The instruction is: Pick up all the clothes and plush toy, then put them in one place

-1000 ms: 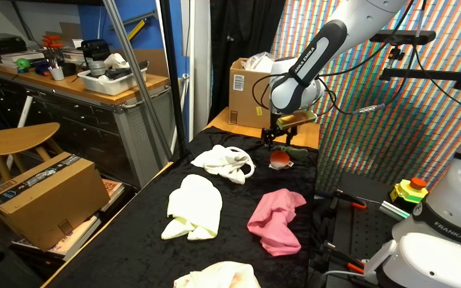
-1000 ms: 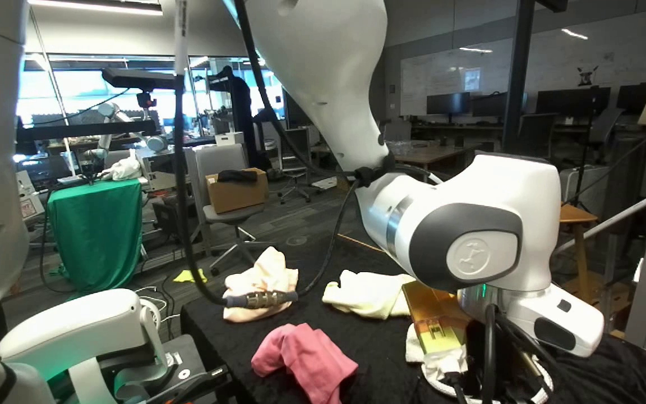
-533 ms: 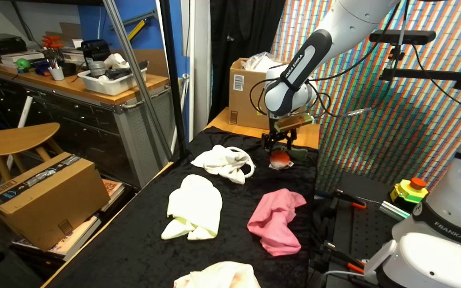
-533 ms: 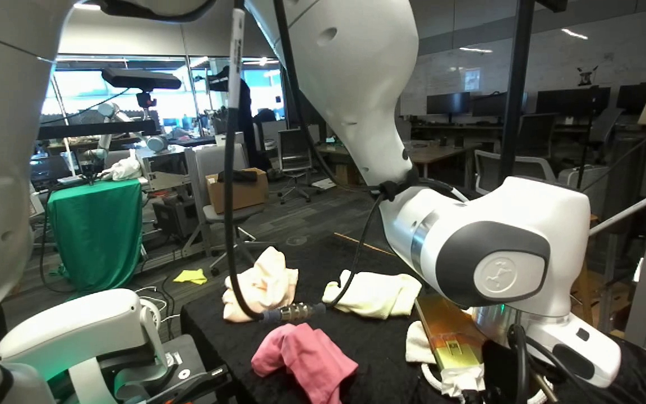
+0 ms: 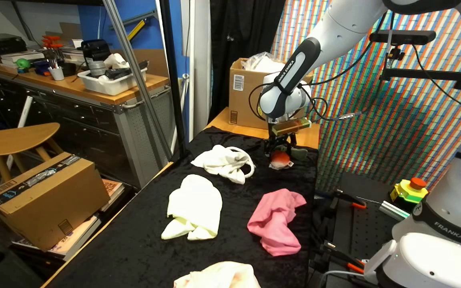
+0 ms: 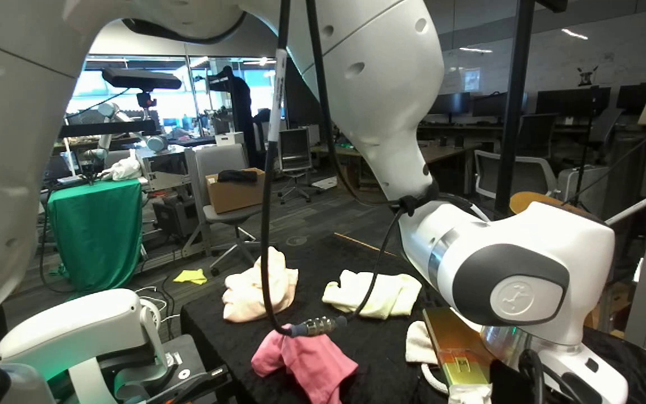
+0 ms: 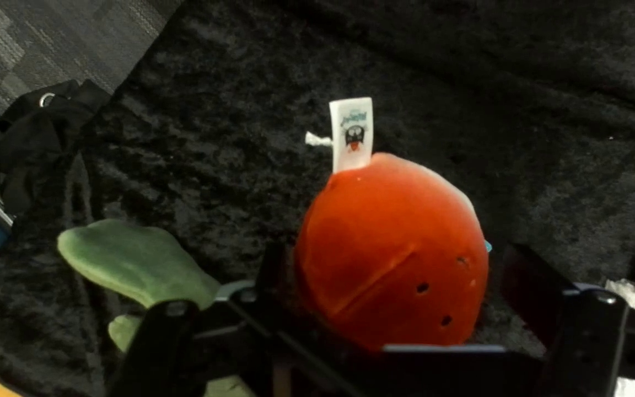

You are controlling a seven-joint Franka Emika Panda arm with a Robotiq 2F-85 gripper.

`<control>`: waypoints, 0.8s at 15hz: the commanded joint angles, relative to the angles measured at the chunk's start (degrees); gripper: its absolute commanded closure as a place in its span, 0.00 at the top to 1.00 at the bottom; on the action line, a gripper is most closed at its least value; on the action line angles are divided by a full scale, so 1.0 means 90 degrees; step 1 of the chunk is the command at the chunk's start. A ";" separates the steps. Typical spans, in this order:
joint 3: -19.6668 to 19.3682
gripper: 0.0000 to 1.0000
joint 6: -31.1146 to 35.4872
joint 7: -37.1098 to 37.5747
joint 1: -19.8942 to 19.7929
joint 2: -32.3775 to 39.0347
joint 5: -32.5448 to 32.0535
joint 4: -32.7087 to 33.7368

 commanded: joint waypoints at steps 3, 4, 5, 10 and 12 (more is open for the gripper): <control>0.0075 0.57 -0.0206 -0.0164 -0.0173 0.0181 0.0222 0.0329; 0.0070 0.50 -0.0212 -0.0156 -0.0179 0.0172 0.0226 0.0338; 0.0066 0.43 -0.0224 -0.0152 -0.0182 0.0160 0.0225 0.0352; 0.0056 0.11 -0.0185 -0.0114 -0.0124 0.0016 0.0174 0.0325; 0.0081 0.08 -0.0030 -0.0165 -0.0057 -0.0182 0.0124 0.0173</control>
